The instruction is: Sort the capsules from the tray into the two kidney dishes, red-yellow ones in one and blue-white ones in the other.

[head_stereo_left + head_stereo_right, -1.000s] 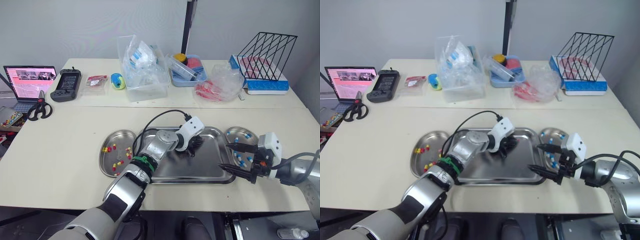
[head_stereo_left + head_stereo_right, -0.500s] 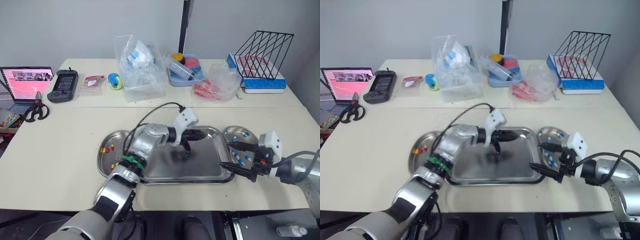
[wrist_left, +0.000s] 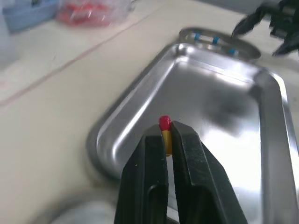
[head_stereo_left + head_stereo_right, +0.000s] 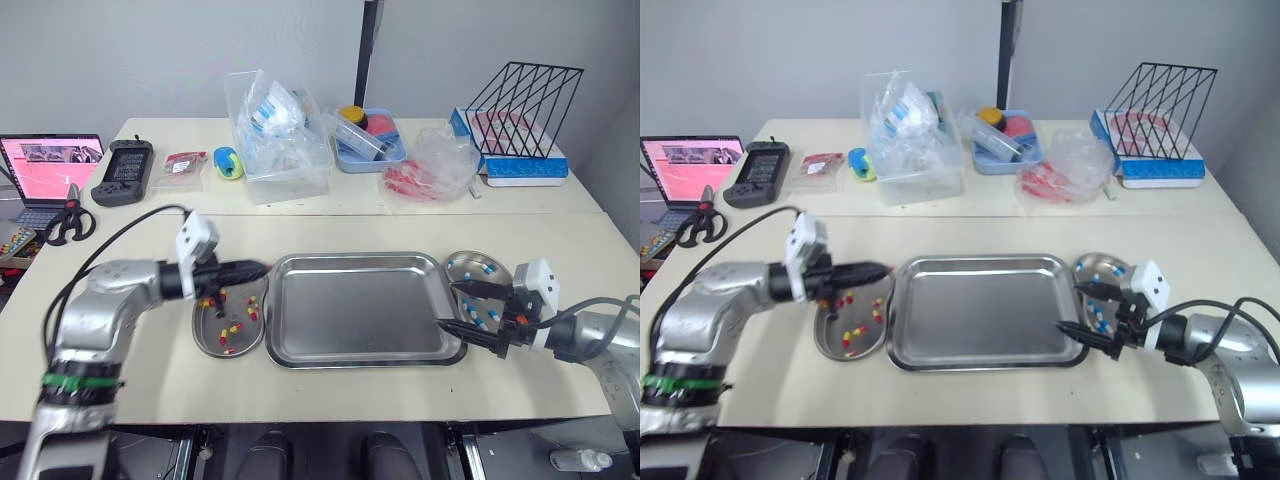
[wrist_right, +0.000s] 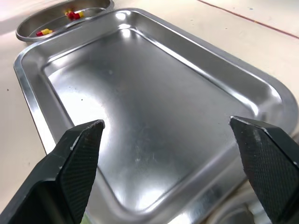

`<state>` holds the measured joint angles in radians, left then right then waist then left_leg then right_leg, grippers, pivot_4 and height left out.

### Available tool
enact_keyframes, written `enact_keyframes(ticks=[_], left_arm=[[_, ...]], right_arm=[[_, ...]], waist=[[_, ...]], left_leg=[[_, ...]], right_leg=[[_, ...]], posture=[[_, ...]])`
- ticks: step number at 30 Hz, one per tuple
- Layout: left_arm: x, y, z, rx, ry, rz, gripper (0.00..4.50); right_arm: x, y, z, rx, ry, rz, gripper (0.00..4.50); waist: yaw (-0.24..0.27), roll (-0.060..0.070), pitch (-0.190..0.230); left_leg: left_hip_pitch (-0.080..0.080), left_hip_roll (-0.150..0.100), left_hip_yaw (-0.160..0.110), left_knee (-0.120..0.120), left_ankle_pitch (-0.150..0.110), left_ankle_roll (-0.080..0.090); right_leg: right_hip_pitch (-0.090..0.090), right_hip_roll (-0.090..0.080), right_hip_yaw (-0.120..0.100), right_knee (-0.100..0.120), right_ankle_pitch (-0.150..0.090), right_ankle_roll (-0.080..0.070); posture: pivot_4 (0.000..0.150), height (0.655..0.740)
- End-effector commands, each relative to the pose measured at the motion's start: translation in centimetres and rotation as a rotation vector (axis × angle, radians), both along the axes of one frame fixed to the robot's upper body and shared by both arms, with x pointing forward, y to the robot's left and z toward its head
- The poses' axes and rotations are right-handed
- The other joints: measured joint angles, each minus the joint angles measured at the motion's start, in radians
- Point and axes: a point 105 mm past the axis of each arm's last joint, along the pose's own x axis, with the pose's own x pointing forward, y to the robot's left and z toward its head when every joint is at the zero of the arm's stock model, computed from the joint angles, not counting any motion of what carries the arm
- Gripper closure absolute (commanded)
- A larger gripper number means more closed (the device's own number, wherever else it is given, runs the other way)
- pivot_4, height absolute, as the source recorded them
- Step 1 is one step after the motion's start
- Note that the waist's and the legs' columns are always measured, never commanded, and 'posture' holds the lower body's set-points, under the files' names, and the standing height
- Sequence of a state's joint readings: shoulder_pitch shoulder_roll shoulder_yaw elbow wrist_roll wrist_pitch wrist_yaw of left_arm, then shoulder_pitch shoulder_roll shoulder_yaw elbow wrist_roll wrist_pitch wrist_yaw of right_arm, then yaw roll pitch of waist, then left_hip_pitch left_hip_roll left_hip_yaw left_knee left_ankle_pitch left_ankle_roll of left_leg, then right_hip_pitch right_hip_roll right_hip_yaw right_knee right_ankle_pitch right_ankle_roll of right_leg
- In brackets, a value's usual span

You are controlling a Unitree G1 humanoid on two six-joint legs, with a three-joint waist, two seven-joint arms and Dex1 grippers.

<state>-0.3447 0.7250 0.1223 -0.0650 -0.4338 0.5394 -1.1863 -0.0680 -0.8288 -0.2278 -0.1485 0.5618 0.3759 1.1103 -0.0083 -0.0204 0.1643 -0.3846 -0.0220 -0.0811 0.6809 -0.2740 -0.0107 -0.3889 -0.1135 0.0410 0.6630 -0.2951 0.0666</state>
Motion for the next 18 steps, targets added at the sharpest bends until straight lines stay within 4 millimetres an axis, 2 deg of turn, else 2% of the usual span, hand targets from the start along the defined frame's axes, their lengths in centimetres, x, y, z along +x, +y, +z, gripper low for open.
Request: enact_keyframes(ticks=[1, 6, 15, 16, 18], left_arm=[[-1.7, 1.4, 0.6, 0.032, -0.065, -0.007, 4.46], [-2.7, 3.6, -1.6, 0.128, -0.034, 0.057, 4.46], [-2.4, 3.8, -2.4, 0.121, -0.053, 0.073, 4.46], [-2.4, 3.8, -2.4, 0.117, -0.050, 0.072, 3.74], [-2.4, 3.9, -2.4, 0.108, -0.044, 0.074, 3.08]], right_arm=[[0.2, -0.3, 1.0, 0.003, -0.049, -0.004, 0.00], [0.4, -0.7, 1.3, 0.004, -0.053, -0.016, 0.00], [0.5, -0.9, 1.3, -0.002, -0.048, -0.036, 0.00], [0.5, -1.0, 1.3, -0.004, -0.049, -0.040, 0.00], [0.4, -1.2, 1.3, -0.004, -0.049, -0.044, 0.00]], waist=[[0.002, 0.000, 0.000], [0.001, 0.000, 0.000], [-0.003, 0.000, 0.000], [-0.004, 0.000, 0.000], [-0.004, 0.000, 0.000]], left_leg=[[0.000, 0.000, 0.000, 0.000, 0.000, 0.000], [0.001, 0.001, 0.001, -0.001, 0.000, 0.000], [0.001, 0.001, 0.002, -0.001, 0.000, 0.000], [0.001, 0.001, 0.002, -0.001, 0.000, 0.000], [0.001, 0.001, 0.002, -0.001, 0.000, 0.000]], right_leg=[[0.000, 0.000, 0.000, 0.000, 0.000, 0.000], [0.000, 0.000, 0.000, 0.000, 0.000, 0.000], [0.000, 0.000, 0.000, 0.000, 0.000, 0.000], [0.000, 0.000, 0.000, 0.000, 0.000, 0.000], [-0.001, 0.000, 0.000, 0.000, 0.000, 0.000]], posture=[[0.150, 0.7275], [0.150, 0.7275], [0.150, 0.7275], [0.150, 0.7275], [0.150, 0.7275]])
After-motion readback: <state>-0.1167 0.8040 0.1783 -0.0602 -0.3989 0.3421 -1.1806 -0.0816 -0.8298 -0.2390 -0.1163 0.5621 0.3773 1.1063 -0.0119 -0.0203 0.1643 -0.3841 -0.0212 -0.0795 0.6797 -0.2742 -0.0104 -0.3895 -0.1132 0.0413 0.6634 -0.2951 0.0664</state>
